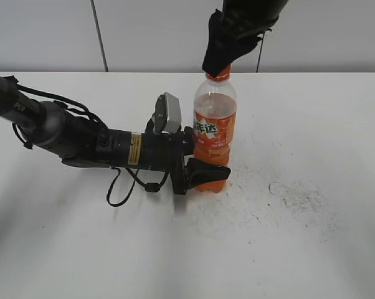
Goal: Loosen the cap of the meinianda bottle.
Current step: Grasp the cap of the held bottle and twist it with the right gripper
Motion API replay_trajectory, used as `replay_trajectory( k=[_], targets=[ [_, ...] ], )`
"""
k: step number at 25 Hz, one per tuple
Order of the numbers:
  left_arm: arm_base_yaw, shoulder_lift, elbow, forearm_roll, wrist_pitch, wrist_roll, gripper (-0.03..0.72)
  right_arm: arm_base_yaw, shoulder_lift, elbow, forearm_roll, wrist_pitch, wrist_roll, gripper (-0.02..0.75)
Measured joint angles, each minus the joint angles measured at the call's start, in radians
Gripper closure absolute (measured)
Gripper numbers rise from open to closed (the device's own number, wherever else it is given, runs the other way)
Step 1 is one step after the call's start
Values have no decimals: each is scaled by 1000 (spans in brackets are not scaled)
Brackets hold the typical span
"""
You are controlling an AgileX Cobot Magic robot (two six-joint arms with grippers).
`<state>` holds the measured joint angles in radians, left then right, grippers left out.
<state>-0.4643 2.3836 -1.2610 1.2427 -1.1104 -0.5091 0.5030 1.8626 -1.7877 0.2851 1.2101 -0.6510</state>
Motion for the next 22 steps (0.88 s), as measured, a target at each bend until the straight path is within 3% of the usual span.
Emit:
replay_trajectory(
  k=[10, 22],
  targets=[
    [0, 0, 0, 1, 0, 0, 174, 0, -3, 0, 14, 3, -154, 475],
    [0, 0, 0, 2, -1, 0, 174, -1, -43, 1, 45, 5, -175, 475]
  ],
)
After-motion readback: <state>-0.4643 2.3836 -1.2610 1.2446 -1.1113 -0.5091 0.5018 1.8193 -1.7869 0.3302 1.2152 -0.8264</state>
